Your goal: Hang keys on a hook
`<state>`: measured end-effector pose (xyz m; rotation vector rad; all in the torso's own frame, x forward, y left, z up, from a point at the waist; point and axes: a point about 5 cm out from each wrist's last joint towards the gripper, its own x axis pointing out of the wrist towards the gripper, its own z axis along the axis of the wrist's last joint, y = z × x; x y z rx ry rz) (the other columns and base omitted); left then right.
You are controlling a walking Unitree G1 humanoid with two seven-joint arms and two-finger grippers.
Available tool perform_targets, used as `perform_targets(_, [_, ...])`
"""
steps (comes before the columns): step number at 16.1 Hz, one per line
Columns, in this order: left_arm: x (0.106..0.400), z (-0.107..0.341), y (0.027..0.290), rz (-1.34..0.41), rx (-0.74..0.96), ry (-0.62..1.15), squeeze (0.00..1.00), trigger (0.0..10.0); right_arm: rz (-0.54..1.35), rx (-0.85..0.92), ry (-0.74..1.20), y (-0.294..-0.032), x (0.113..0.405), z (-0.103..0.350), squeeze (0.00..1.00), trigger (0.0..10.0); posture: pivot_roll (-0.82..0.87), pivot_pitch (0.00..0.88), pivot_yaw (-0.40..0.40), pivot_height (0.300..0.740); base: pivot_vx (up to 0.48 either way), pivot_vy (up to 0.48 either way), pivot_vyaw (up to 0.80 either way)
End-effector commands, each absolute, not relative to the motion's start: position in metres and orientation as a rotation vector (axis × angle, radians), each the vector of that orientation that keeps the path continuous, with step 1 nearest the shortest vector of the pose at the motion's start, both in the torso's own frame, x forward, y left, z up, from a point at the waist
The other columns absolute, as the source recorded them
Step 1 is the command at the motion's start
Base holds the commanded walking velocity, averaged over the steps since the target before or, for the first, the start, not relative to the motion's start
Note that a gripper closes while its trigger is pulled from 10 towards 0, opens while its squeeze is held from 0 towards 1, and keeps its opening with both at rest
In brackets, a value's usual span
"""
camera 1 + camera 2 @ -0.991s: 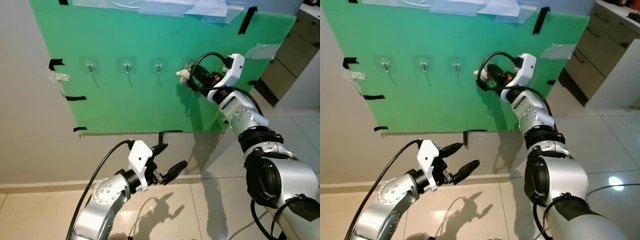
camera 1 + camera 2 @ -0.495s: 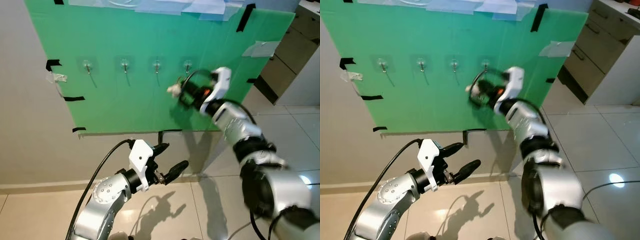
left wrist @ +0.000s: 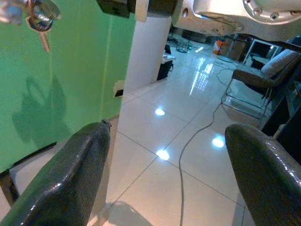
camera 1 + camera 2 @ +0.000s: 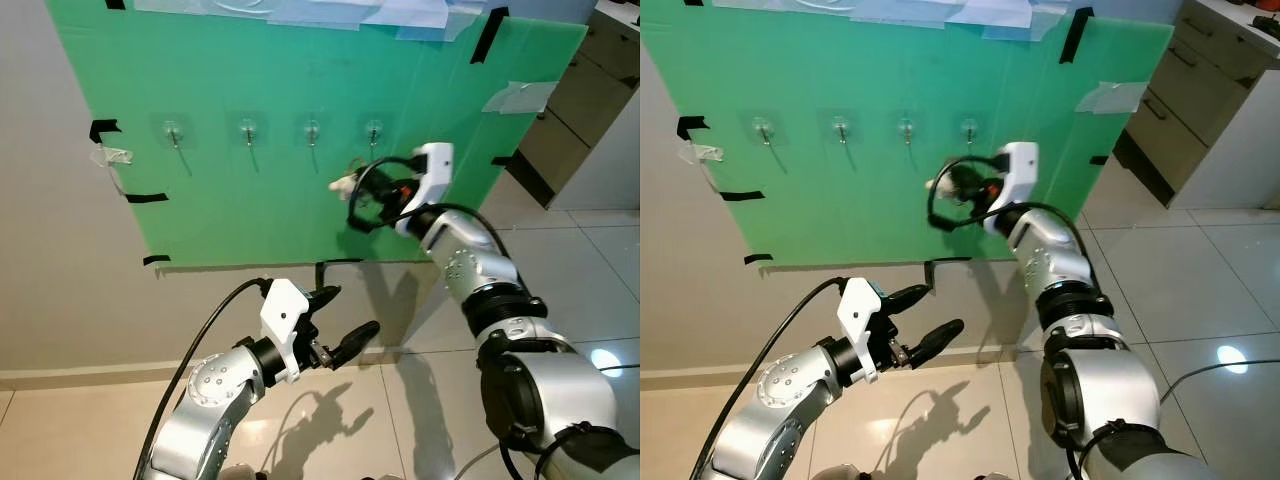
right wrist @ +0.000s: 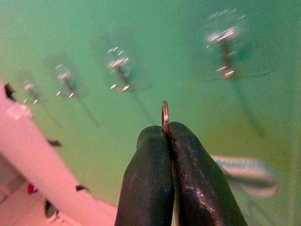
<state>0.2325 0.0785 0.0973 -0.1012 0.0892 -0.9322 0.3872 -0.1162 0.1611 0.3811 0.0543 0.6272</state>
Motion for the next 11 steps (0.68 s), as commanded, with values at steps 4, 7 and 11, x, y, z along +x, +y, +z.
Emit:
perform_targets(4, [0.234, 0.099, 0.072, -0.956, -0.087, 0.075, 0.0, 10.0, 0.566, 0.425, -0.027, -0.132, 0.399, 0.189, 0.0, 0.0, 0.13, 0.015, -0.048, 0.74, 0.0, 0.0, 0.0])
perform_targets(7, [0.234, 0.099, 0.07, -0.96, -0.088, 0.074, 0.0, 10.0, 0.562, 0.5, -0.02, -0.133, 0.401, 0.191, 0.0, 0.0, 0.13, 0.004, -0.052, 0.74, 0.0, 0.0, 0.0])
perform_targets(11, [0.234, 0.1, 0.07, -0.956, -0.091, 0.074, 0.0, 10.0, 0.573, 0.601, 0.049, -0.131, 0.399, 0.18, 0.0, 0.0, 0.13, 0.01, -0.054, 0.74, 0.0, 0.0, 0.0])
